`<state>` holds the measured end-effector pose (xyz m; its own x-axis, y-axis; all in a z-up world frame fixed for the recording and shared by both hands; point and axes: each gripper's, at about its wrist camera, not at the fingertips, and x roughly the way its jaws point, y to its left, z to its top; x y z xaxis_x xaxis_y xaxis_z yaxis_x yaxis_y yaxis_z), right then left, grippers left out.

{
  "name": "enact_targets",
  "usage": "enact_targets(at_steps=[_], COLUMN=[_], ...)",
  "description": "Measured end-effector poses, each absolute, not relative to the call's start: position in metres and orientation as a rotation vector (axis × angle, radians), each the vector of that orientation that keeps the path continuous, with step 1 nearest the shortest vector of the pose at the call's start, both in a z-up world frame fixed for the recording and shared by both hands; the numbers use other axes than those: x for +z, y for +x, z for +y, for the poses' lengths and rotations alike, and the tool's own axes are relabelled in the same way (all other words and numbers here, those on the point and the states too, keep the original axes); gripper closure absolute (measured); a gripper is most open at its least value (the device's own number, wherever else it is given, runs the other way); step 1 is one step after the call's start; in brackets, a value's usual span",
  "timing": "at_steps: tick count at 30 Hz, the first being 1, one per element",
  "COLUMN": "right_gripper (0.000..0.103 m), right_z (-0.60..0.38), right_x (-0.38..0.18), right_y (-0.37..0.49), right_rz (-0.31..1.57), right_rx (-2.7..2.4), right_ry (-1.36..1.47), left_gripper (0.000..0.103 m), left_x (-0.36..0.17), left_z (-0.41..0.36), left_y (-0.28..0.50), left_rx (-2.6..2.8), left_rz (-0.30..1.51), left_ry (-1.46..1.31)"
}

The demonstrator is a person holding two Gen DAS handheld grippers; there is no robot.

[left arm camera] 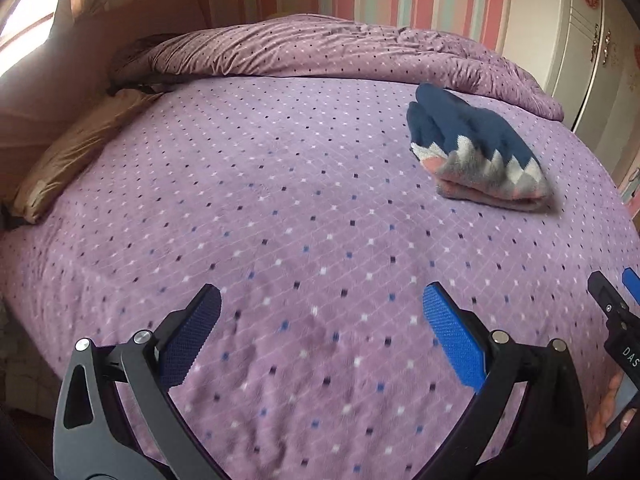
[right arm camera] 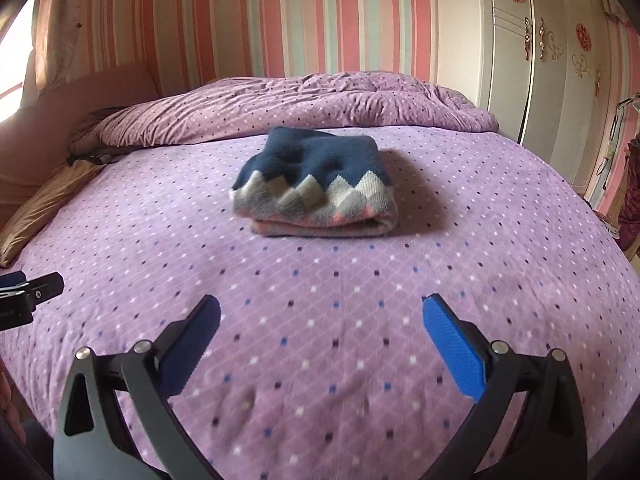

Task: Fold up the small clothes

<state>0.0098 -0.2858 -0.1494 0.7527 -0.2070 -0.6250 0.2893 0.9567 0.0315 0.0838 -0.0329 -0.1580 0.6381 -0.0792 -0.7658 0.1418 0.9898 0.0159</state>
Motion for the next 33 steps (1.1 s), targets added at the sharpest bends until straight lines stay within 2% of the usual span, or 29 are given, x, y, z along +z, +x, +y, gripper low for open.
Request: enact_targets(at_steps=[13, 33], right_gripper=[0.002, 0.002], right_z=[-0.266, -0.247], right_x=[-0.094, -0.017], right_y=[-0.026, -0.037], right_rz=[0.624, 0.588], right_rx=[-0.283, -0.282], right_ry=[0.12, 0.068], left_gripper=[0.003, 0.003], left_x=[-0.112, -0.039], left_z=[-0.037, -0.028], left_y=[0.041, 0.02], left_rx=[-0.154, -0.128], left_rz=[0.806, 0.789], left_ry=[0.134, 0.127])
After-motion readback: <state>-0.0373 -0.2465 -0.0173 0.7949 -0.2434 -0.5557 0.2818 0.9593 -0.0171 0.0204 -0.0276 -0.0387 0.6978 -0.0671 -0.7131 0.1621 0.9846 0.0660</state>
